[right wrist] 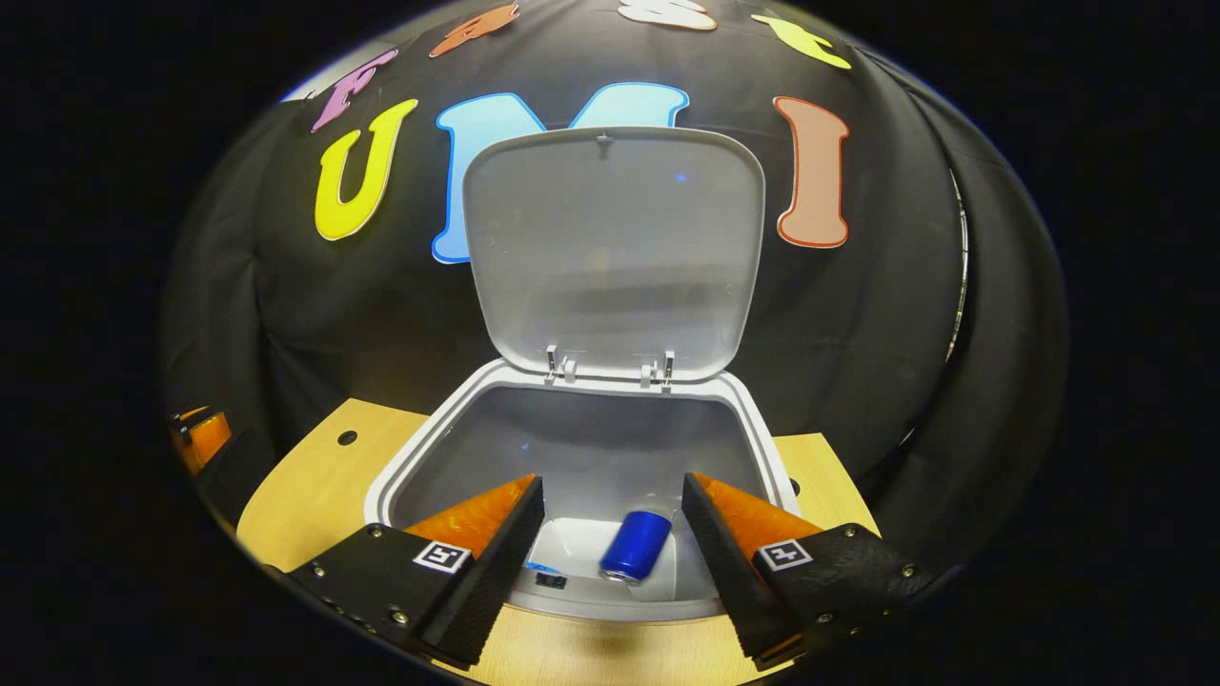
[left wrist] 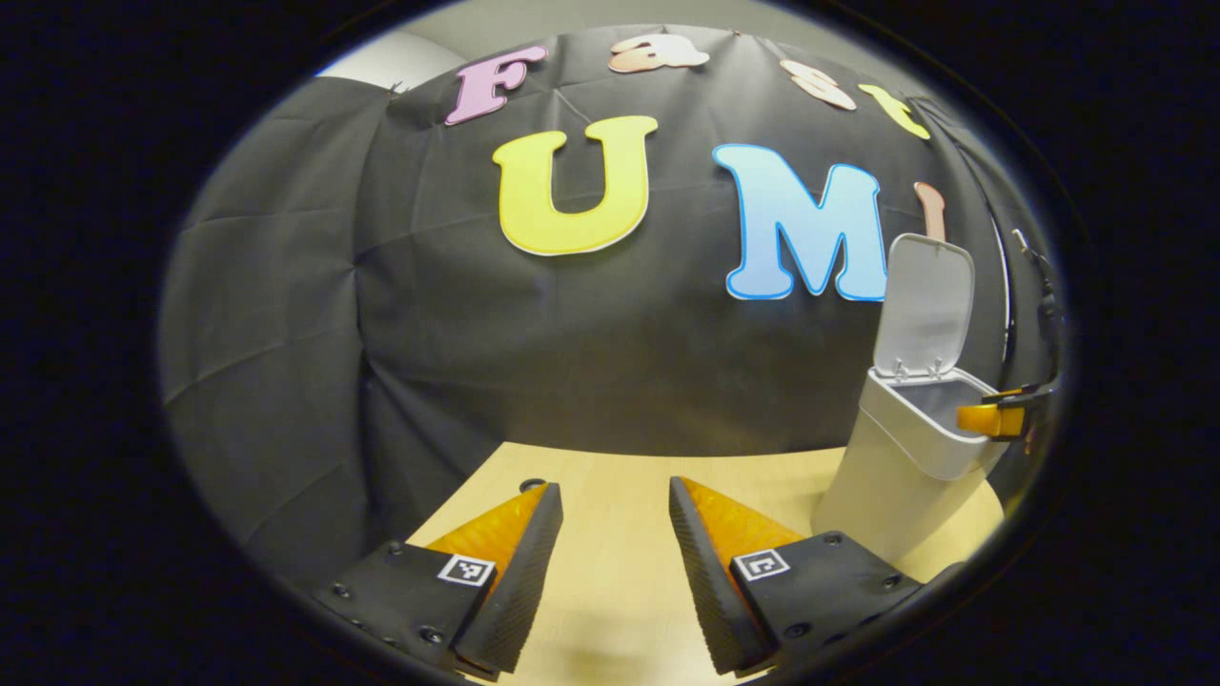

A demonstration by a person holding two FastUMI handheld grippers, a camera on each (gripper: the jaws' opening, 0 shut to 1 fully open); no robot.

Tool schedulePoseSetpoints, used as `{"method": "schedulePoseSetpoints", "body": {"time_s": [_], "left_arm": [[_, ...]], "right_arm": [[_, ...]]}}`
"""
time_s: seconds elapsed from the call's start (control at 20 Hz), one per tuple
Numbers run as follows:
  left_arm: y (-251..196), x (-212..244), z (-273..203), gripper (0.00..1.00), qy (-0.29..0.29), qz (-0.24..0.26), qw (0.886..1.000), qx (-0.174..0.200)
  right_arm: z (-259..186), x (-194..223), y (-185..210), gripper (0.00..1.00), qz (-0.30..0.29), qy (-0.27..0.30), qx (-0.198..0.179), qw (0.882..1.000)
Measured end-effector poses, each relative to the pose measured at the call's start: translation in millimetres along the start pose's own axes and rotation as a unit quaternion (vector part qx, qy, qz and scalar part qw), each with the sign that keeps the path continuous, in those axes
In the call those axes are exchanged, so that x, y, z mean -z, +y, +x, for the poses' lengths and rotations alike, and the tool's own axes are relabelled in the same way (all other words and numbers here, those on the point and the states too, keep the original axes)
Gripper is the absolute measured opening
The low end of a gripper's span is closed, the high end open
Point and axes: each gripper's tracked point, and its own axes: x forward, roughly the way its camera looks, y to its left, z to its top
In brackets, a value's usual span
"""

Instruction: Press the lid of the desktop garbage bin to open it, pick up the crumpled paper on the desktop and throw it into the bin, then pick up the pop can on the desktop and drop it into the bin, and finally close the garbage bin lid.

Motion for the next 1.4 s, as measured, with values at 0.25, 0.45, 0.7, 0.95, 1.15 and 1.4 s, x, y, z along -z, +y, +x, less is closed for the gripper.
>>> {"method": "schedulePoseSetpoints", "body": {"time_s": [0.25, 0.45, 0.7, 0.95, 1.15, 1.4], "left_arm": [[-5, 1, 3, 0.79, 0.002, 0.000, 1.000, 0.006], [-11, 1, 3, 0.76, 0.003, -0.001, 1.000, 0.013], [-14, 5, 3, 0.76, 0.007, 0.001, 1.000, 0.021], [-14, 10, 5, 0.79, 0.013, -0.005, 1.000, 0.028], [-11, 10, 5, 0.79, 0.013, -0.003, 1.000, 0.029], [-10, 11, 5, 0.79, 0.014, -0.006, 0.999, 0.029]], "right_arm": [[-7, -7, -7, 0.94, 0.005, -0.011, 0.011, 1.000], [-19, -19, -9, 0.94, 0.017, -0.027, 0.017, 0.999], [-38, -54, -10, 0.93, 0.027, -0.069, 0.022, 0.997], [-52, -89, -14, 0.93, 0.034, -0.104, 0.026, 0.994], [-60, -122, -17, 0.93, 0.028, -0.133, 0.031, 0.990], [-64, -175, -17, 0.93, 0.013, -0.179, 0.034, 0.983]]}}
